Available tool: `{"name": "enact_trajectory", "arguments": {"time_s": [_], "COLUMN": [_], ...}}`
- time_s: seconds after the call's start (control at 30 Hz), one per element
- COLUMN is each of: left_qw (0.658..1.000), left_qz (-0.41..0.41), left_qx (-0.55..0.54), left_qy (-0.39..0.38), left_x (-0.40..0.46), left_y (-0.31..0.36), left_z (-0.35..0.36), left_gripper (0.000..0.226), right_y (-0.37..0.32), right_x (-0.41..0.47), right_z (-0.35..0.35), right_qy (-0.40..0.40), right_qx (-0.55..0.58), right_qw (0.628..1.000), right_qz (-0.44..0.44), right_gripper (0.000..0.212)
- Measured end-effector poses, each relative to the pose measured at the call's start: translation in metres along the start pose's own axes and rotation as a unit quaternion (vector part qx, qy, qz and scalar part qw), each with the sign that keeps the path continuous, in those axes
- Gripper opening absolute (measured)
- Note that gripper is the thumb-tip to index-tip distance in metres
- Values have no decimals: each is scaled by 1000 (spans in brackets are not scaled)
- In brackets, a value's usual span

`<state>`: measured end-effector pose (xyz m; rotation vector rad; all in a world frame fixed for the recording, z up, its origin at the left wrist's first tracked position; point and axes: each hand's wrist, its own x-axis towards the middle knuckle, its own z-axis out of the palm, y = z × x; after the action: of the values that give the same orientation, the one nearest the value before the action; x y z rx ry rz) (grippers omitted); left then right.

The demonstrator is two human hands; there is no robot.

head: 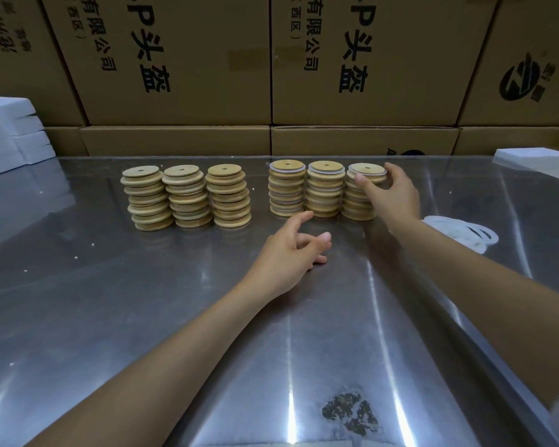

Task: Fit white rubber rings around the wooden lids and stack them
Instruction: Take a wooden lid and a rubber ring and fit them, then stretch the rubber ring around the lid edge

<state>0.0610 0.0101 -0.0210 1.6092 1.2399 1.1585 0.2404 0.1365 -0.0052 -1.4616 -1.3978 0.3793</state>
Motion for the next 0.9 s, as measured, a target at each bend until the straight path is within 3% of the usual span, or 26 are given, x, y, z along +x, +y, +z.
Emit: {"name": "enact_trajectory", "arguments": {"time_s": [0.17, 0.3, 0.47, 0.67, 0.73, 0.9], "left_qw": [1000, 999, 985, 968, 958, 914], "left_qz": [4, 15, 64, 70, 74, 84], "left_qx": [13, 35, 142, 206, 237, 348], "left_qy": [3, 7, 70, 123, 147, 191], "left_x": [0, 0, 0, 4, 5, 9], "left_y": [-1, -1, -4, -9, -11, -17], "left_z": [0, 0, -5, -14, -17, -33], "left_gripper": [56, 54, 45, 43, 44, 50], "right_y": [-1, 1, 5, 14, 13, 10], "right_x": [-2, -12, -34, -68, -73, -75], "right_z": [-5, -8, -22, -38, -40, -44], "right_qy": [-61, -52, -10, -97, -94, -63], "right_qx": [-6, -17, -143, -380, -401, -424], "right_qw": [998, 998, 989, 920, 911, 902], "right_qz": [7, 11, -26, 13, 16, -54], "right_gripper": [85, 89, 66, 67, 63, 27]}}
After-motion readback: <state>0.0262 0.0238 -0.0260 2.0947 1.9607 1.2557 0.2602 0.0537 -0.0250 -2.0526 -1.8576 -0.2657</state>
